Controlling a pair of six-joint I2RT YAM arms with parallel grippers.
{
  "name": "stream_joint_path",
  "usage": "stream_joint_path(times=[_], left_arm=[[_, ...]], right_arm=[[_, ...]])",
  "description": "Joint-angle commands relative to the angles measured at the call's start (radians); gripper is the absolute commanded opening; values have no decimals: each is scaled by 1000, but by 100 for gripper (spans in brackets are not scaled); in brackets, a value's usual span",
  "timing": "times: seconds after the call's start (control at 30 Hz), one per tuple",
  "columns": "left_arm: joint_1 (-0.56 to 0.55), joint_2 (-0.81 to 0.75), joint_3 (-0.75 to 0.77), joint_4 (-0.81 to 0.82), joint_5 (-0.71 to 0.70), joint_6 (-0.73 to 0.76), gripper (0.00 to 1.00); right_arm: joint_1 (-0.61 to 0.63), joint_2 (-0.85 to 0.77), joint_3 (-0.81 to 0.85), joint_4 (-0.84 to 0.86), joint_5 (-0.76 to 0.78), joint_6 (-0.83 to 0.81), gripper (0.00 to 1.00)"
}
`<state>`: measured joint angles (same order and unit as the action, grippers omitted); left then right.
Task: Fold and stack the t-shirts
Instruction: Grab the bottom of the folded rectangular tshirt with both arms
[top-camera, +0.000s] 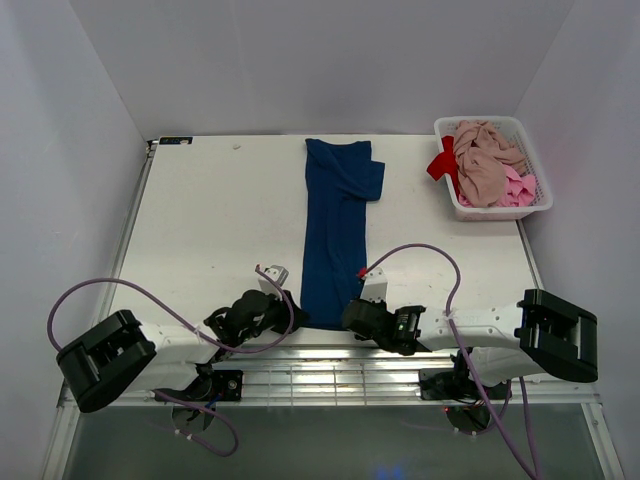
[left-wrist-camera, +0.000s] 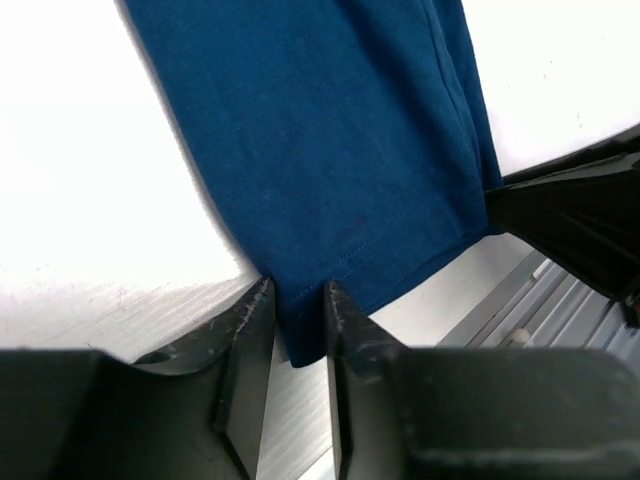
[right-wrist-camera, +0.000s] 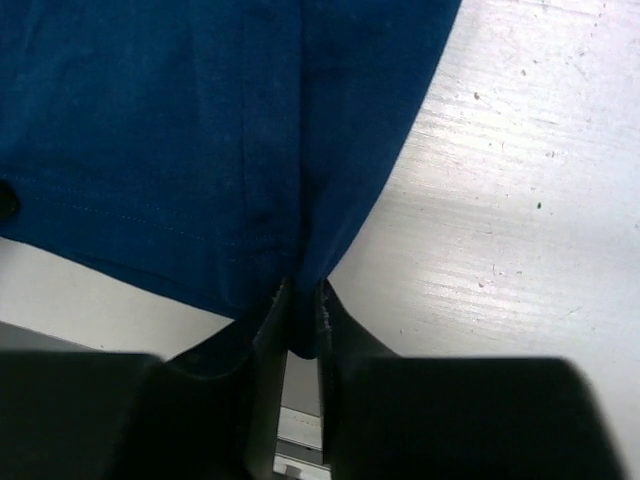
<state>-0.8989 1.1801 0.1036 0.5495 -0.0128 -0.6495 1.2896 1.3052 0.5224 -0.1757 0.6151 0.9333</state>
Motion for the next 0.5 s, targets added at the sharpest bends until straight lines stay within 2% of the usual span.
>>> stream_joint_path(times=[0.0, 0.03, 0.07, 0.17, 0.3, 0.47], left_arm=[[-6, 15, -19, -46, -12, -13, 34], [-8, 16, -19, -46, -10, -16, 31], [-9, 22, -21, -48, -7, -18, 23], [-34, 12, -12, -62, -13, -32, 12], [-116, -45, 10, -101, -64, -70, 6], [-193, -122, 77, -213, -174, -91, 5]], right_arm=[[-1, 8, 17, -22, -11, 16, 13], [-1, 5, 25, -33, -11, 19, 9], [-1, 2, 31, -63, -11, 21, 8], [13, -18, 56, -129, -6, 33, 8], [39, -69, 77, -203, 6, 61, 8], [47, -90, 109, -243, 69, 49, 8]])
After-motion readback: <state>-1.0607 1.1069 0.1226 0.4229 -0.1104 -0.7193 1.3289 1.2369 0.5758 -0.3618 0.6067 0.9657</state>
